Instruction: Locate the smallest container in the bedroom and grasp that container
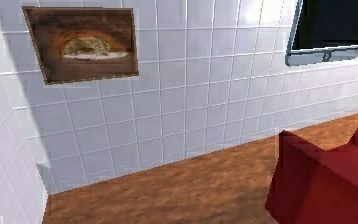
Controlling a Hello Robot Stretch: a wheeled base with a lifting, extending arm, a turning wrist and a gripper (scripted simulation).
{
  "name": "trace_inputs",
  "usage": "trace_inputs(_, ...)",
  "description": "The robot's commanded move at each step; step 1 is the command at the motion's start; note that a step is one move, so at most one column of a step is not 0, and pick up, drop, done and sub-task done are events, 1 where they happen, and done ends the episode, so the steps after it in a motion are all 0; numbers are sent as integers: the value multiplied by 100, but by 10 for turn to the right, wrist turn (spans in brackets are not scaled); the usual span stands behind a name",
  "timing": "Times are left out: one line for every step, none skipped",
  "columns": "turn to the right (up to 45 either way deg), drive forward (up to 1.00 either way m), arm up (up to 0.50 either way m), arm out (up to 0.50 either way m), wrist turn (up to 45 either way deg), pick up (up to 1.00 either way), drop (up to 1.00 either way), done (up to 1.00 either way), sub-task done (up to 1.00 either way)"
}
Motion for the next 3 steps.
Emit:
trace_inputs(150,0,0,0,0,0,0,0,0)
trace_inputs(0,100,0,0,0,0,0,0,0)
trace_inputs(30,0,0,0,0,0,0,0,0)
